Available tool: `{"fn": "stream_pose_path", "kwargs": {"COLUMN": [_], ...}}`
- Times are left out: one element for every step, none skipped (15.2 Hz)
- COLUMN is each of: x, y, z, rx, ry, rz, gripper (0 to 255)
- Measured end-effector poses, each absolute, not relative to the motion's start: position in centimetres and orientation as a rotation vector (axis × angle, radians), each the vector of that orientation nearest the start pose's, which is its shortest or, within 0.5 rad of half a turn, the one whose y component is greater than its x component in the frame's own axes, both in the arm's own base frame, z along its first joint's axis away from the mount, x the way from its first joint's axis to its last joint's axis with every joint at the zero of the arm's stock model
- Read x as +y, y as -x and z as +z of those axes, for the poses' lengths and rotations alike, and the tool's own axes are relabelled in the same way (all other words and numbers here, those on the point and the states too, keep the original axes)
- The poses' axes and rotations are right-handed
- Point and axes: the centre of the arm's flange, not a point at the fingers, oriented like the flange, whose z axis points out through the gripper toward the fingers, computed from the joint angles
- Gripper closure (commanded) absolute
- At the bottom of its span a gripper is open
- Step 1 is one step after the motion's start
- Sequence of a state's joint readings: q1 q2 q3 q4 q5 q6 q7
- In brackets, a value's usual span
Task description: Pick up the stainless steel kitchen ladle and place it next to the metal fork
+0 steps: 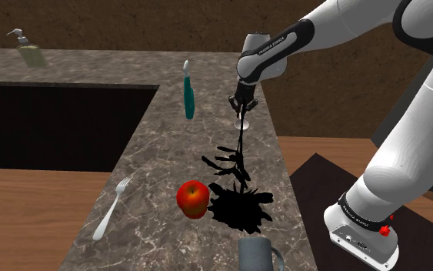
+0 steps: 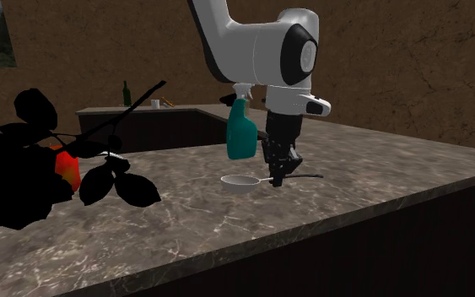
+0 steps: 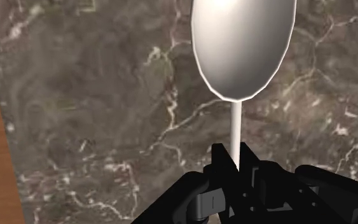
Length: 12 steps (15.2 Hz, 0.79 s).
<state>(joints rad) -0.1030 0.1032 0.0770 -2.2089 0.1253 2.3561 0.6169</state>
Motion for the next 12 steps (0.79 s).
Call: {"fn": "stream_pose_path", "kwargs": {"x": [-1.3,-1.3,-1.3,-1.3,-1.3,-1.3,-1.3,-1.3,-1.2,-1.2,-1.2,-1.2], "y": [-54.6,-54.6,-54.6,-54.6,-54.6,-54.6,-54.6,-54.6,-54.7,-54.5,-54.6,-54.5], "z": [33.8,33.8,33.8,33.8,33.8,34.0,34.4,34.8,35.3,35.9,36.4,36.9], "rx": [1.083,1.083,1.083,1.083,1.083,1.083,1.084,1.084,1.084,1.083,1.084,1.084], "ry": [2.835,2.835,2.835,2.835,2.835,2.835,2.835,2.835,2.834,2.835,2.834,2.834], "rz": [-0.02,-0.02,-0.02,-0.02,-0.02,-0.02,-0.02,-0.02,-0.021,-0.021,-0.021,-0.021], "gripper": [255,255,255,255,255,255,255,255,255,255,255,255]}}
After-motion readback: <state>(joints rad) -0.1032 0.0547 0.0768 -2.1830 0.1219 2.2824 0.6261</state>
